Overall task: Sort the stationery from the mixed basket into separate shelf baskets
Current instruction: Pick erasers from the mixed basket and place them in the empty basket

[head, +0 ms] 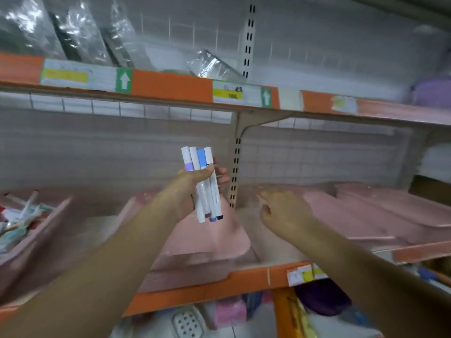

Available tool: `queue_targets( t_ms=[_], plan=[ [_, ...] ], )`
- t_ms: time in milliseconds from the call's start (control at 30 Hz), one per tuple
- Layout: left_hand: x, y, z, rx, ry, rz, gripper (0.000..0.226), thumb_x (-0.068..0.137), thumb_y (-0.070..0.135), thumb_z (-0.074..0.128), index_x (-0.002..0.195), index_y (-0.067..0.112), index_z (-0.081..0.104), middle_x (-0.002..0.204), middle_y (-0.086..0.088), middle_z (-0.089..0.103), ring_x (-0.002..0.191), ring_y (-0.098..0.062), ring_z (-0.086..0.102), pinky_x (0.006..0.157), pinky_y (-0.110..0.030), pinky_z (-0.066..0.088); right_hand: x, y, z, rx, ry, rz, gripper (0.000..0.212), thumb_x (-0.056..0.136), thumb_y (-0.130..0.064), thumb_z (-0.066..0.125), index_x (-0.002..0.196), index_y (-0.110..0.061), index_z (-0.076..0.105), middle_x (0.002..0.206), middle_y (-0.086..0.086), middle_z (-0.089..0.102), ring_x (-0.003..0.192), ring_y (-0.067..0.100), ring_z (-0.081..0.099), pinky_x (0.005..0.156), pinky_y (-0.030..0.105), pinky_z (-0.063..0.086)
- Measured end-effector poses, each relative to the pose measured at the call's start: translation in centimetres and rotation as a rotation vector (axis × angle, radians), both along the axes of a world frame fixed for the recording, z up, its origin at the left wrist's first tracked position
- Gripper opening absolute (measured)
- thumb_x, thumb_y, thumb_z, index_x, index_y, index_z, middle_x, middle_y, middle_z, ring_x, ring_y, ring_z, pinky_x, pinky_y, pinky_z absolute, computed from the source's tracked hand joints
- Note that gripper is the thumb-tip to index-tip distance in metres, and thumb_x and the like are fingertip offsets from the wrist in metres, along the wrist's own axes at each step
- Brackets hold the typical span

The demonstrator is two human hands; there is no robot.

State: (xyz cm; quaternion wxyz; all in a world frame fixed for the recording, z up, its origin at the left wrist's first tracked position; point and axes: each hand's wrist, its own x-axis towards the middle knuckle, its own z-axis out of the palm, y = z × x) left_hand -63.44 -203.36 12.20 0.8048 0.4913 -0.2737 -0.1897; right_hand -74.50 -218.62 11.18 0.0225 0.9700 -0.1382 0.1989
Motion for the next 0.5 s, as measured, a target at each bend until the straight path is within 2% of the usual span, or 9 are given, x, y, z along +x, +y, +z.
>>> queue_targets(
  t_ms=[167,300,500],
  plan=[
    [-3.1,-7.6,0.1,0.042,-0.013,-0.087,0.014,0.095,0.008,0.046,0.097,0.015,0.059,0.075,0.003,0.073,0.069,-0.011,0.07,0.061,-0.026,0.057,-4.9,-6.8,-1.1,0.028,-0.003,-0.084,0.047,0.09,-0.019,0.042,0.137,-0.026,0.043,0.137,0.001,0.05,0.123,0.022,0.048,0.097,0.028,0.042],
    [-4.1,-13.0,0.3,0.073,-0.034,-0.132,0.016,0.094,0.007,0.047,0.099,0.014,0.061,0.077,0.001,0.073,0.071,-0.013,0.07,0.077,-0.032,0.053,-7.4,-11.6,-1.0,0.053,0.02,-0.168,0.048,0.089,-0.02,0.046,0.137,-0.026,0.043,0.133,0.003,0.053,0.12,0.024,0.05,0.096,0.032,0.043],
    [-2.5,-19.4,-0.2,0.221,-0.132,-0.127,0.015,0.094,0.008,0.05,0.1,0.014,0.062,0.082,-0.002,0.072,0.072,-0.013,0.071,0.06,-0.024,0.055,-6.8,-17.5,-1.5,0.109,0.007,-0.234,0.042,0.088,-0.017,0.043,0.129,-0.023,0.049,0.13,0.004,0.056,0.115,0.026,0.053,0.093,0.036,0.047]
  ],
)
